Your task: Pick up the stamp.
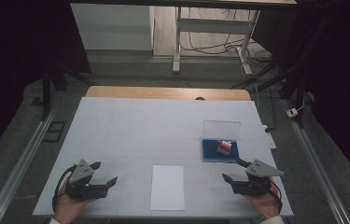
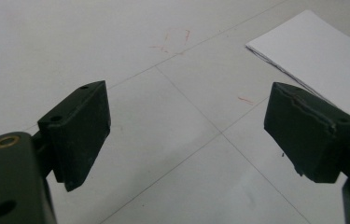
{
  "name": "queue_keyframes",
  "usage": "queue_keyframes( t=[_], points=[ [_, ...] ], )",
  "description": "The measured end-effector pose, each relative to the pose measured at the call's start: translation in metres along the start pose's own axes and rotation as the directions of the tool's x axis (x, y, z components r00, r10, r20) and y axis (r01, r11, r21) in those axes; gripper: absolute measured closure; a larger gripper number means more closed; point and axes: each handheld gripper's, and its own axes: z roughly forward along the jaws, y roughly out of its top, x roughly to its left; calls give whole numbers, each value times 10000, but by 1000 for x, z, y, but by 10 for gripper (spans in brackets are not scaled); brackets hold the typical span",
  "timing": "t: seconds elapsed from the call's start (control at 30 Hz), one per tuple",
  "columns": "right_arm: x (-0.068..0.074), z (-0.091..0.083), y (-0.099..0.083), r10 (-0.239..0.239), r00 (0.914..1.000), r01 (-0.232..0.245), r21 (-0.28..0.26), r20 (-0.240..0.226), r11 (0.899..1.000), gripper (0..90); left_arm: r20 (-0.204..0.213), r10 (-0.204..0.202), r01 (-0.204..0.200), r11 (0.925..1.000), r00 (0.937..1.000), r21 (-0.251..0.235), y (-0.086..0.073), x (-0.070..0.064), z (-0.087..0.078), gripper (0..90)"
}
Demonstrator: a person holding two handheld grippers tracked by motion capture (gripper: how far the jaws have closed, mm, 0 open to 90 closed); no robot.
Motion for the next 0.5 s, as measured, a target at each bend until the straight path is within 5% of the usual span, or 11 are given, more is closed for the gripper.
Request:
queue_keyframes(
  t=[0.5],
  points=[
    [-7, -8, 19, 63, 10000, -62, -40, 68, 10000, 248, 60, 88, -89, 9998, 9999, 160, 2, -2, 5, 151]
  ],
)
